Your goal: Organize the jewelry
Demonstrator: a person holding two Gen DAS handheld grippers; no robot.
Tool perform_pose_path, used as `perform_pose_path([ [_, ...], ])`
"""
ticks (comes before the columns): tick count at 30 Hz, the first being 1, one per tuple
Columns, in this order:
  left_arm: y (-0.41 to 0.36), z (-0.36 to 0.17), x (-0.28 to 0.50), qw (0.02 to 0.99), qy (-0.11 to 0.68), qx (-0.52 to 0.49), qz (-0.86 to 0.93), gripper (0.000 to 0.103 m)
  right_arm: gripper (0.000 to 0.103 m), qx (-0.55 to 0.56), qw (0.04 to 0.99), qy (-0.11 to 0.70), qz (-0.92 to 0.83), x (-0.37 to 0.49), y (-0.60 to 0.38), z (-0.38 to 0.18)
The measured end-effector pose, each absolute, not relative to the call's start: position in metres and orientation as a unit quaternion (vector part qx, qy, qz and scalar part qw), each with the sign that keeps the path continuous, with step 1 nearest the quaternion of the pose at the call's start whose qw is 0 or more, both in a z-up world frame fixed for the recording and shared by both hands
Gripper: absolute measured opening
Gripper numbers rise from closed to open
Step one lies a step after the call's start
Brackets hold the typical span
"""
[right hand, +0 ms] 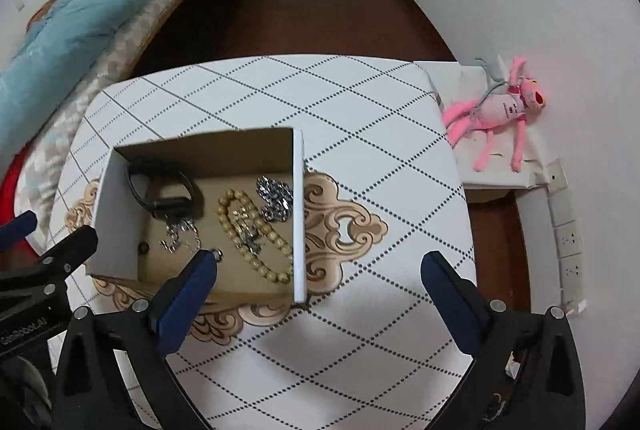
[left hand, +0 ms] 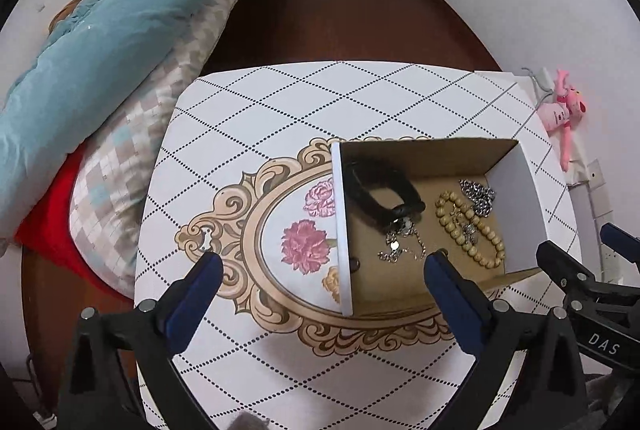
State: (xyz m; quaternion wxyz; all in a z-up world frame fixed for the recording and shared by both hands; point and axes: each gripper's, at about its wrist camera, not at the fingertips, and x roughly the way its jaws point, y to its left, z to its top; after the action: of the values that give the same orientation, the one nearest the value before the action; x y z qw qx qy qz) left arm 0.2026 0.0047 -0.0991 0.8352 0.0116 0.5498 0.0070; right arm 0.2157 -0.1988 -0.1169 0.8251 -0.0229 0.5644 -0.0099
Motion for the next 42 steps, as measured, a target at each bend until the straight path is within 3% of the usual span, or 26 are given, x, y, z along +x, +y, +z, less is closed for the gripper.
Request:
perform_pose_path([
  [17, -0.003, -0.061, 0.172, 0.853, 0.521, 0.011, 0.01, 0.103, 0.103, -0.014, 0.843, 0.537, -0.028, 0.186, -0.204, -0.09],
  [42, 0.001, 0.089, 0.04, 0.918, 0.396, -0.002, 0.012, 0.103, 0.103, -0.009, 0.918, 0.396, -0.031, 0.035, -0.203, 0.09],
])
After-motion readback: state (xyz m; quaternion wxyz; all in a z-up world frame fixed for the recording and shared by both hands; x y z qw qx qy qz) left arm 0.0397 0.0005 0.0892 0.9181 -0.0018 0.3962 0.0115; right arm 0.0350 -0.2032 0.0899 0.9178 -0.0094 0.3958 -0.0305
